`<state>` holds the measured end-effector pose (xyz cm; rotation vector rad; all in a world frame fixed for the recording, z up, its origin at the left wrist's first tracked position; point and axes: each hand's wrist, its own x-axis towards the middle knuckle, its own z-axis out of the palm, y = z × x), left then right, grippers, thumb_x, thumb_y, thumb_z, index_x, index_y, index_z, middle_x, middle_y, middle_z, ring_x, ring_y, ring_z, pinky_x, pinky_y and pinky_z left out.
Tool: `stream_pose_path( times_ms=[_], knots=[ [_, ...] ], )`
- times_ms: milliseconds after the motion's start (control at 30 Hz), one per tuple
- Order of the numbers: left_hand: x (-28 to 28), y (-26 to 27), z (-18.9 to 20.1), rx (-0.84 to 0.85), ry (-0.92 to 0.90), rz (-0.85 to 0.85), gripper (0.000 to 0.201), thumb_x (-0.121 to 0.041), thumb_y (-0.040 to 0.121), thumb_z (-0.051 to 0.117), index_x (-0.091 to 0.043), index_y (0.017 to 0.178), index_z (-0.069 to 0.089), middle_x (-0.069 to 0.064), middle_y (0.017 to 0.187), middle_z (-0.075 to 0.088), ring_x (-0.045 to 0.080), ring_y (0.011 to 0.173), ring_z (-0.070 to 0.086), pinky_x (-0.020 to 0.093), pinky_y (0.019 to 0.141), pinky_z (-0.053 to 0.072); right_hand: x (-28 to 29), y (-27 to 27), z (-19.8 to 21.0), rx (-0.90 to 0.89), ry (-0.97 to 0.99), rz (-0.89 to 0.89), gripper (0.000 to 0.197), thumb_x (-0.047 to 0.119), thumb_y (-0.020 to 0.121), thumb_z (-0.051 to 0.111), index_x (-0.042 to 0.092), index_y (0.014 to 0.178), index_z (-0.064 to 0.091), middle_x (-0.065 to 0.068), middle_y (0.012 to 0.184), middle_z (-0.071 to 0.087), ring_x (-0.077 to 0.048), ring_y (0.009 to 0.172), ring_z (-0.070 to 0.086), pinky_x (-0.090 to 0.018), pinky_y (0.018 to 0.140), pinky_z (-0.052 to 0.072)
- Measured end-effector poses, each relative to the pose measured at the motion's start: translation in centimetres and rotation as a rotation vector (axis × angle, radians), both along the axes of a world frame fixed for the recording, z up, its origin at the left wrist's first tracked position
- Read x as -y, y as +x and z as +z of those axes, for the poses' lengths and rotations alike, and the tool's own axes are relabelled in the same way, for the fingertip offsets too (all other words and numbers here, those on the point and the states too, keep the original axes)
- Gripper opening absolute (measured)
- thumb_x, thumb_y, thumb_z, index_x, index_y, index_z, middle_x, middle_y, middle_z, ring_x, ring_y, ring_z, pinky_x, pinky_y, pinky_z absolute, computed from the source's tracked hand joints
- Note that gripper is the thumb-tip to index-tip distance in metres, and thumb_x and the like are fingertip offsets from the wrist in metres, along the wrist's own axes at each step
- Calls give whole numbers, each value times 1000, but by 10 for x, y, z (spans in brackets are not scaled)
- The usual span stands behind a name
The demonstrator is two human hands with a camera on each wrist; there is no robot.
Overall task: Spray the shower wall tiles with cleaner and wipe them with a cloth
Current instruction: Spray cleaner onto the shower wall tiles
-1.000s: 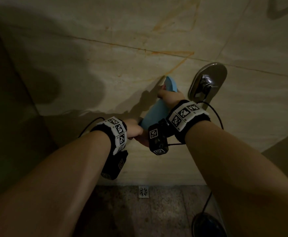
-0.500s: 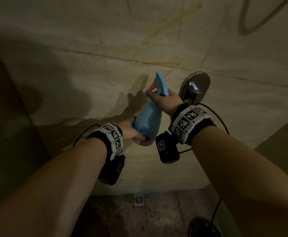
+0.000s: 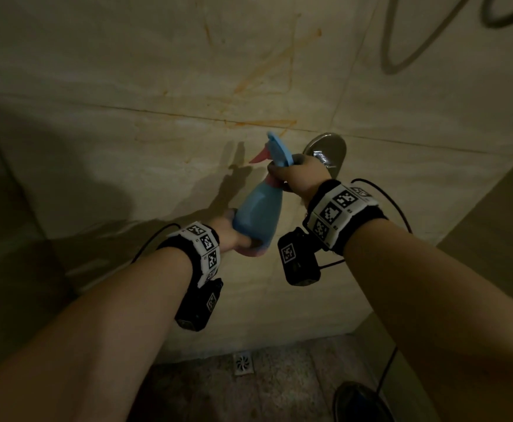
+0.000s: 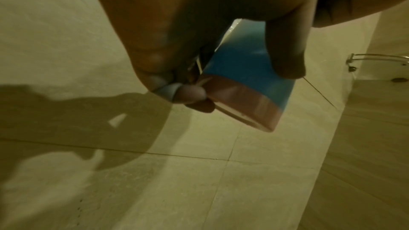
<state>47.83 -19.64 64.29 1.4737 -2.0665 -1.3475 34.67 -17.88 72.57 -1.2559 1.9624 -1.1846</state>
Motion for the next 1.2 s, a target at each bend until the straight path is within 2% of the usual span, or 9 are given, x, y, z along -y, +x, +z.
stream_pose_path(
  times_ms=[100,233,300,367,467,800,900,1100,1200],
  knots=[
    [-3,-4,-1,80,-55,-43,66,-9,85,62,-9,143,30,17,133,51,34,119,51,39,94,43,-7,-3,-1,-27,10,-20,39,20,83,67,1,116,59,-12,98,61,-31,104,62,-44,94,52],
    [-6,-8,-5,136,-79,-106,68,-20,88,61,-12,146,25,15,137,47,32,122,48,29,84,37,-16,-12,-3,-89,33,-55,38,23,86,65,4,118,59,-8,95,59,-21,91,59,-29,83,51],
    [-8,-11,-9,163,-65,-129,74,-27,89,61,-14,148,20,12,144,42,30,126,46,27,84,36,-21,-17,-4,-93,33,-84,39,22,86,66,3,119,58,-12,101,61,-23,95,60,-33,88,52],
    [-10,-15,-12,187,-58,-152,79,-33,87,62,-15,150,17,10,150,35,29,132,42,29,95,37,-26,-22,-6,-70,39,-112,41,20,85,67,2,120,58,-17,112,63,-29,105,60,-42,95,51],
    [-15,-24,-18,217,-71,-169,84,-37,86,64,-14,150,16,10,153,29,29,137,36,34,106,35,-35,-33,-10,-12,65,-147,43,18,84,68,3,122,57,-19,119,61,-32,110,59,-44,96,50],
    [-30,-80,-32,242,-61,-192,87,-41,84,65,-17,151,15,11,152,32,29,136,38,35,107,38,-64,-99,-40,-71,193,-206,42,19,84,66,6,123,55,-15,118,62,-28,108,60,-42,96,51],
    [-37,-104,-38,246,-43,-180,85,-41,85,63,-17,151,15,11,151,34,29,134,40,33,102,38,-72,-122,-49,-86,224,-182,41,19,86,64,5,124,54,-15,118,62,-29,108,60,-43,95,51],
    [-60,-160,-60,306,4,-156,92,-46,83,63,-13,152,12,12,154,28,30,136,37,34,103,38,-105,-174,-69,-138,276,-153,43,22,87,63,4,126,54,-16,118,62,-29,107,60,-42,93,52],
    [-77,-188,-72,330,15,-178,94,-48,82,64,-15,152,11,10,155,25,29,138,34,35,106,36,-127,-199,-82,-145,321,-138,42,23,89,61,3,125,53,-16,113,62,-28,101,60,-37,86,53]
  ],
)
